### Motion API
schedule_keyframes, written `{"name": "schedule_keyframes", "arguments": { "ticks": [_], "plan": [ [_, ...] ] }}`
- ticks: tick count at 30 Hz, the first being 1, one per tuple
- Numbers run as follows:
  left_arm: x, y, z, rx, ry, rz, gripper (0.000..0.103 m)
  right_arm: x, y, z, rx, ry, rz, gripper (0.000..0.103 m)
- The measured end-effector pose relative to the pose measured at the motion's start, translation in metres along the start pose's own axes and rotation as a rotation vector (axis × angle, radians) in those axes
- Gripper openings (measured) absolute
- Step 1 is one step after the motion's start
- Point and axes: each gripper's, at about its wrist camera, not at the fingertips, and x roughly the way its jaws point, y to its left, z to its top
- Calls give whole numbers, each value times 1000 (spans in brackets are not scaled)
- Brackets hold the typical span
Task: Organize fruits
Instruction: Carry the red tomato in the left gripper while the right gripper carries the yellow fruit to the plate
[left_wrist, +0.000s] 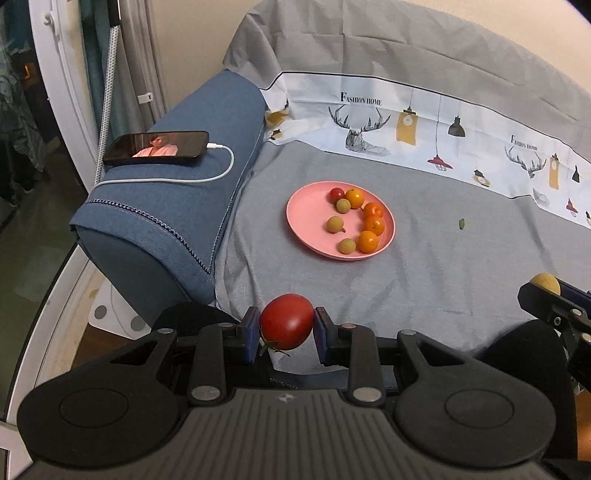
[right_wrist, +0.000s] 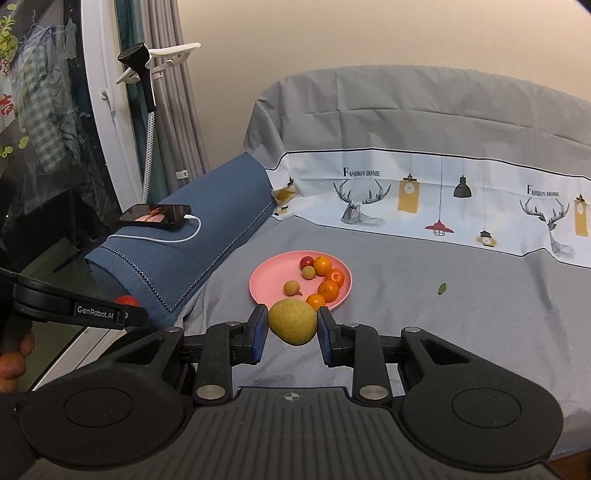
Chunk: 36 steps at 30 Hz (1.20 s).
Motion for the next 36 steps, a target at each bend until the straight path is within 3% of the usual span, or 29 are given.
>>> {"name": "schedule_keyframes", "arguments": {
  "ticks": [36],
  "plan": [
    [25,5,7,-9,43,0,34,24,-6,3,14,54,-23,30]
  ]
}}
